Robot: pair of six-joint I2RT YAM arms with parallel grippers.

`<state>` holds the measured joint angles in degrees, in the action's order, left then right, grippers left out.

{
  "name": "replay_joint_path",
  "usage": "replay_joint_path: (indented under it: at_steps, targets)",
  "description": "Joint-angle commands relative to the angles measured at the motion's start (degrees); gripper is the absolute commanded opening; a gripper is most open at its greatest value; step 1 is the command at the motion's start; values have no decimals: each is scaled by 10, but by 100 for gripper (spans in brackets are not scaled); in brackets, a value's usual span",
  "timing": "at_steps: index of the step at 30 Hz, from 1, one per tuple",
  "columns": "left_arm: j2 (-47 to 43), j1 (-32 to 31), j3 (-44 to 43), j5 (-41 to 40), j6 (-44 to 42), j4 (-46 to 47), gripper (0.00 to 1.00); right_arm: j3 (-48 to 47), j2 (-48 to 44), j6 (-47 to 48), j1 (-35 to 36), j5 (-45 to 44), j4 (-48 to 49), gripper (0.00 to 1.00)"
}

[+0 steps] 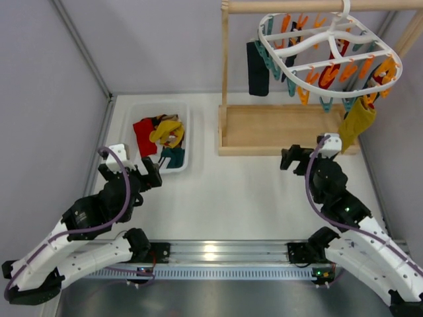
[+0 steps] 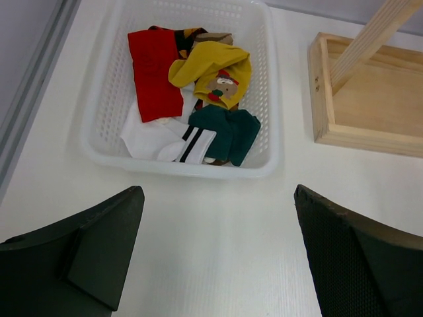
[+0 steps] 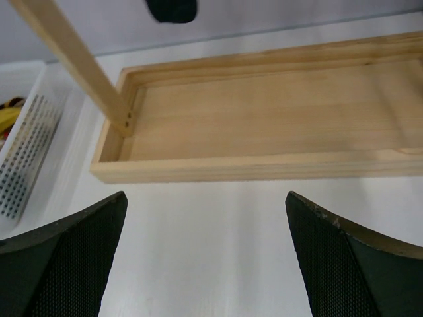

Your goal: Remove the socks clipped to the hanger

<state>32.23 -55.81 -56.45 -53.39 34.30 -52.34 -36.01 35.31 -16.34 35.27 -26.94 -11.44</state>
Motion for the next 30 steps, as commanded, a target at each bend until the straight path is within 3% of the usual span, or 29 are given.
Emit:
replay_joint_path:
  at_steps: [1, 15, 20, 24, 28, 30]
  targets:
    - [11, 3, 5, 8, -4, 1, 99, -22, -23, -12, -42, -113, -66, 100]
    - [19, 3, 2, 35, -7, 4, 99, -11, -13, 47, -206, -130, 48, 100]
    - [22, 2, 1, 42, -10, 5, 99, -12, 40, 38, -288, -57, 75, 99]
    - [28, 2, 2, 45, -11, 5, 99, 20, 98, 51, -345, 71, 195, 99]
    - [32, 3, 2, 47, -13, 6, 99, 45, 152, 35, -424, 163, 310, 85]
    - [34, 2, 2, 49, -14, 5, 99, 49, 167, 43, -428, 179, 332, 71]
